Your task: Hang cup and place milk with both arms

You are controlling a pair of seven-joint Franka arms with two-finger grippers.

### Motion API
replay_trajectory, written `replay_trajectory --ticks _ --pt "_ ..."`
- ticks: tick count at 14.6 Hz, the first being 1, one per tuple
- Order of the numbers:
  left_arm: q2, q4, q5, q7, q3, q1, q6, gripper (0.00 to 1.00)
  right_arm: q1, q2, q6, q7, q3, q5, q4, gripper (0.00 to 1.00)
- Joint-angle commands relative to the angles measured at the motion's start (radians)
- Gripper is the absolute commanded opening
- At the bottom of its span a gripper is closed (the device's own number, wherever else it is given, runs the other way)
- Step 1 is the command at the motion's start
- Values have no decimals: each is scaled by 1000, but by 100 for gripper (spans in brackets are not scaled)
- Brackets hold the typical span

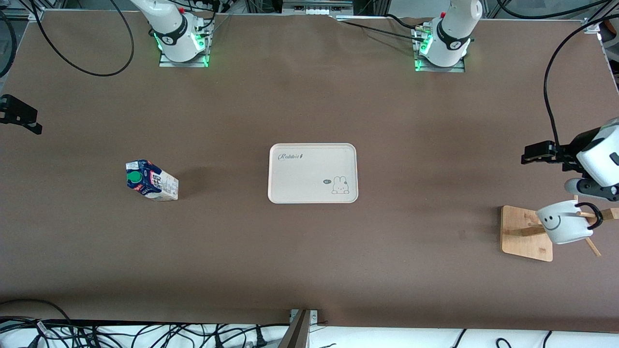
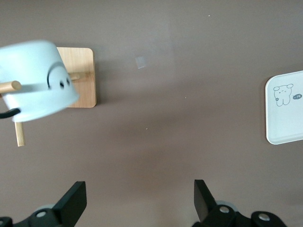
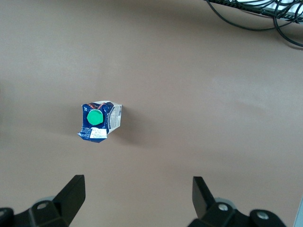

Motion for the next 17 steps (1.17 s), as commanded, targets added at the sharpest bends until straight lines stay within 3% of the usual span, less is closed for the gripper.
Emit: replay_trajectory --ticks 1,4,7,10,12,17 --pt "-132 -148 -6 7 110 -98 72 100 10 -27 -33 64 -3 -12 -19 100" --pt "-328 -432 -45 -28 274 -210 279 100 17 -30 -53 153 -2 -10 -19 100" --pt "-403 -506 -80 -71 444 -350 323 100 12 -29 -47 156 -5 28 -19 100" --pt "-473 -594 -66 -57 436 -353 380 100 12 -23 -44 158 -5 42 -22 100" --pt "-473 -591 -62 -60 399 -341 379 100 12 -21 -44 153 -5 42 -25 100" --pt "-470 -586 -74 -62 385 -315 377 100 13 -19 -47 145 -5 41 -31 100"
